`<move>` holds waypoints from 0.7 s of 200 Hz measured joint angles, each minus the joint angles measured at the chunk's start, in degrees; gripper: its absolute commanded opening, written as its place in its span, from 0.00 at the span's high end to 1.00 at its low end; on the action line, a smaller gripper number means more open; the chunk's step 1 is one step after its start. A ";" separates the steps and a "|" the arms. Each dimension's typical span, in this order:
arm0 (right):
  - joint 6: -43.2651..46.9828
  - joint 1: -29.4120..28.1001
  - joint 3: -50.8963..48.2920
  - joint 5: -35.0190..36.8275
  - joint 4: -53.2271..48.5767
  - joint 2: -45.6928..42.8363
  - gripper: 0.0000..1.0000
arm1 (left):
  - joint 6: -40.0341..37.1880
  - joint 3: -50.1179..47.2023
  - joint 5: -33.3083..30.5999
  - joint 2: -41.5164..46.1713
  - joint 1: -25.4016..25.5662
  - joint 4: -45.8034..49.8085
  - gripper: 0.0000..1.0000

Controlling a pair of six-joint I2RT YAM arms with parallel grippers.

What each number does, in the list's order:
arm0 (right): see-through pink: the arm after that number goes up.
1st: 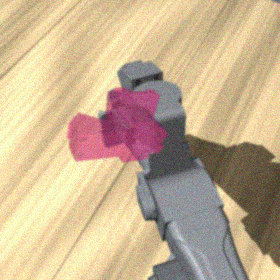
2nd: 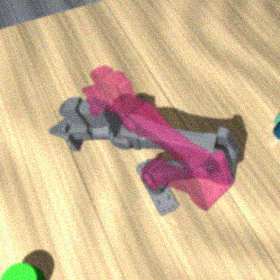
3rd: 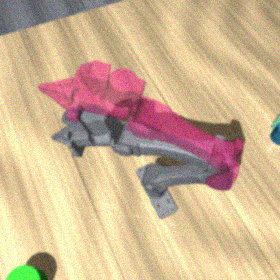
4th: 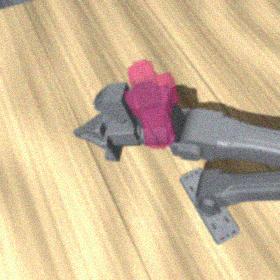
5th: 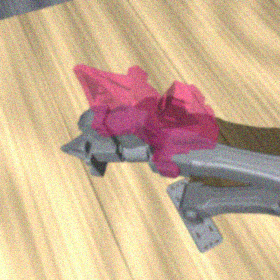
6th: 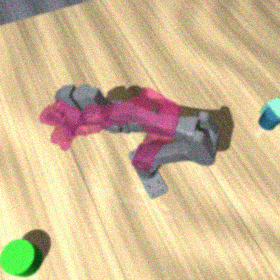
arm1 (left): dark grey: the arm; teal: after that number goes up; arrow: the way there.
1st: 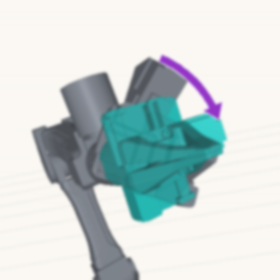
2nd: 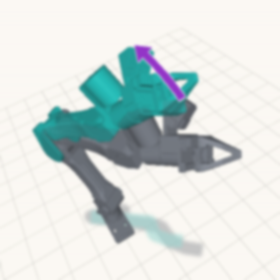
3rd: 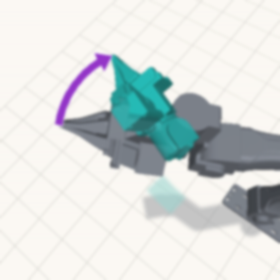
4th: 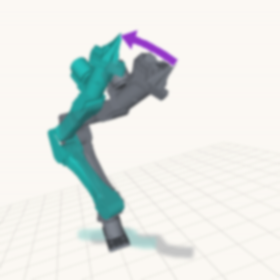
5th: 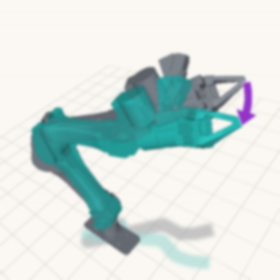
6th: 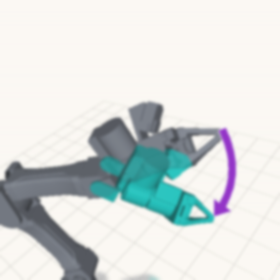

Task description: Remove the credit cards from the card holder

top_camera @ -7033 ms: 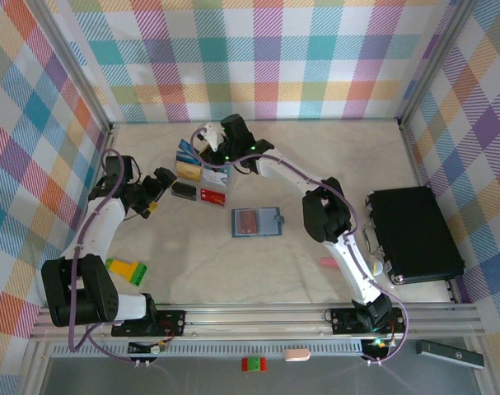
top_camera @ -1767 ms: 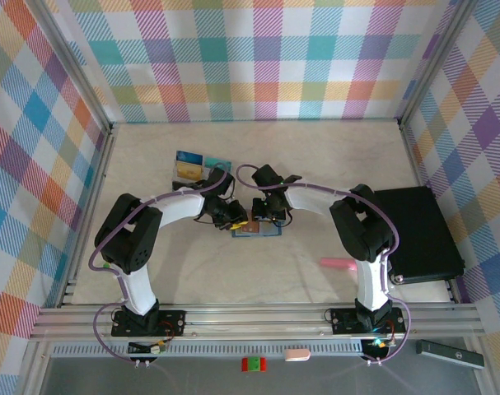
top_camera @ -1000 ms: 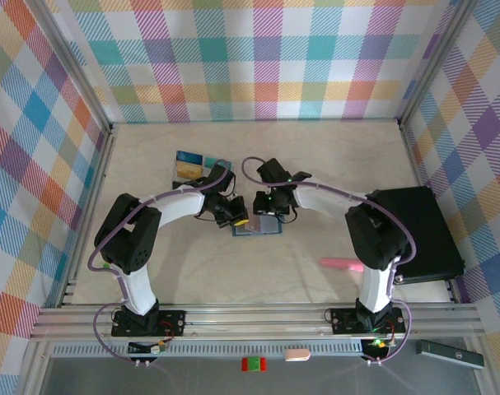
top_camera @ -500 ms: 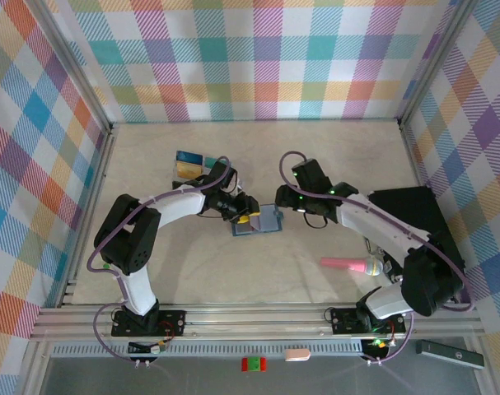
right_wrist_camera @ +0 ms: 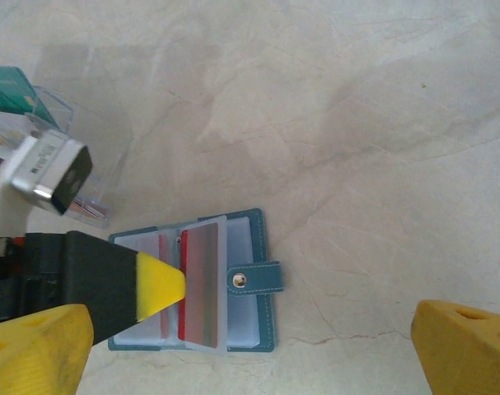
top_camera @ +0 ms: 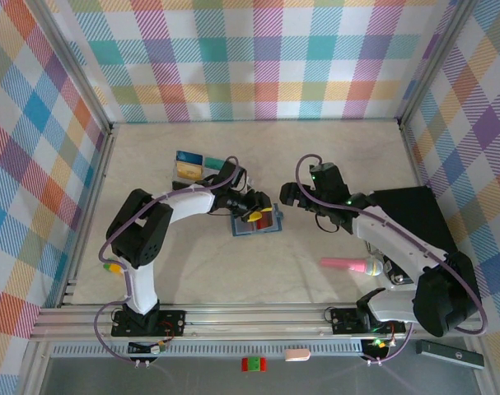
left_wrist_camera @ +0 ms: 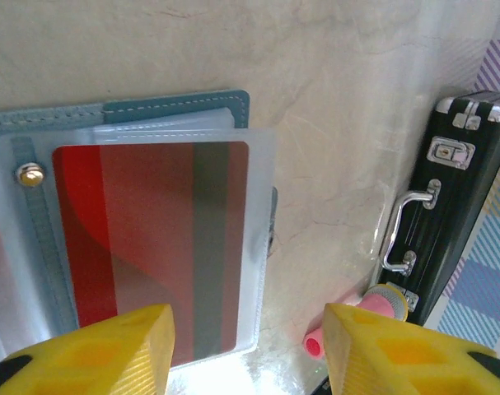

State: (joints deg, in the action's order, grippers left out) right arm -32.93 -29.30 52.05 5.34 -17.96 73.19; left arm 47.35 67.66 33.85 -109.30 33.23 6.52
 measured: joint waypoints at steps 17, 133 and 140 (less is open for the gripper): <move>0.74 0.66 0.00 -0.90 0.59 -0.55 0.01 | 0.22 0.00 -0.04 -0.04 -0.11 -0.52 0.47; 1.53 -0.26 8.22 -14.49 0.35 12.00 0.25 | -1.86 -5.68 -3.91 6.49 -6.75 0.85 0.57; 1.14 -0.94 8.94 -15.04 0.37 13.38 0.27 | -1.97 -6.03 -3.93 6.49 -6.75 0.83 0.60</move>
State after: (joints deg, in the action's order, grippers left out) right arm -31.79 -30.24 60.99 -9.69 -17.58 86.56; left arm 45.39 61.63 29.91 -102.80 26.48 7.35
